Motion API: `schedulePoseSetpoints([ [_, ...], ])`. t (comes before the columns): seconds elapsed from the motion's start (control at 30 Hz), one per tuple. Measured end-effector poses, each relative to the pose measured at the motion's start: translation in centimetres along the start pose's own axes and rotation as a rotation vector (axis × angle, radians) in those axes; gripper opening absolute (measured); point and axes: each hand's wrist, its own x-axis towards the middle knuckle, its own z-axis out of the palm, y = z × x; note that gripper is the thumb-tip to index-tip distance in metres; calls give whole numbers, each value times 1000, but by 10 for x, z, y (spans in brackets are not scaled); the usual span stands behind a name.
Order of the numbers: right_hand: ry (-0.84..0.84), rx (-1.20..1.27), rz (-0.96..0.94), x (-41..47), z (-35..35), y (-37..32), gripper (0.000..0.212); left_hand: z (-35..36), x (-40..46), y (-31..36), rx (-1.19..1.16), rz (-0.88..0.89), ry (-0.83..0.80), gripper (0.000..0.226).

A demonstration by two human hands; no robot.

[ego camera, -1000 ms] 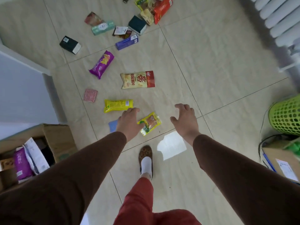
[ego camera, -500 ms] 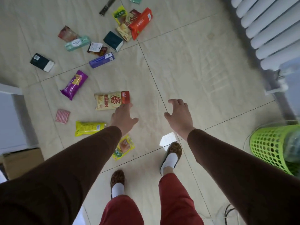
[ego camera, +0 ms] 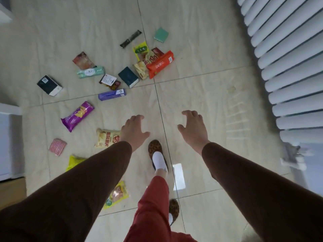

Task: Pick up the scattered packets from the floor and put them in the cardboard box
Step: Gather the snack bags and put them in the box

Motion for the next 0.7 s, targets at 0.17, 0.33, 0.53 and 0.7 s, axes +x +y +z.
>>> schedulePoseSetpoints([
  [0.17,-35,-16,-21,92,-23,-36,53,-38,67,7,-73,-62,-5,68],
  [0.33,-66,-71,-75,179,-38,-68,54,-73,135,8,-80,-87,10,67],
  [0.53,-137,-147,-160,277,-41,-87,57,-94,210,6,-100,-130,15,68],
  [0.7,-201,-198,-254,366,-32,-83,58,-98,279,9,-125,-200,14,67],
])
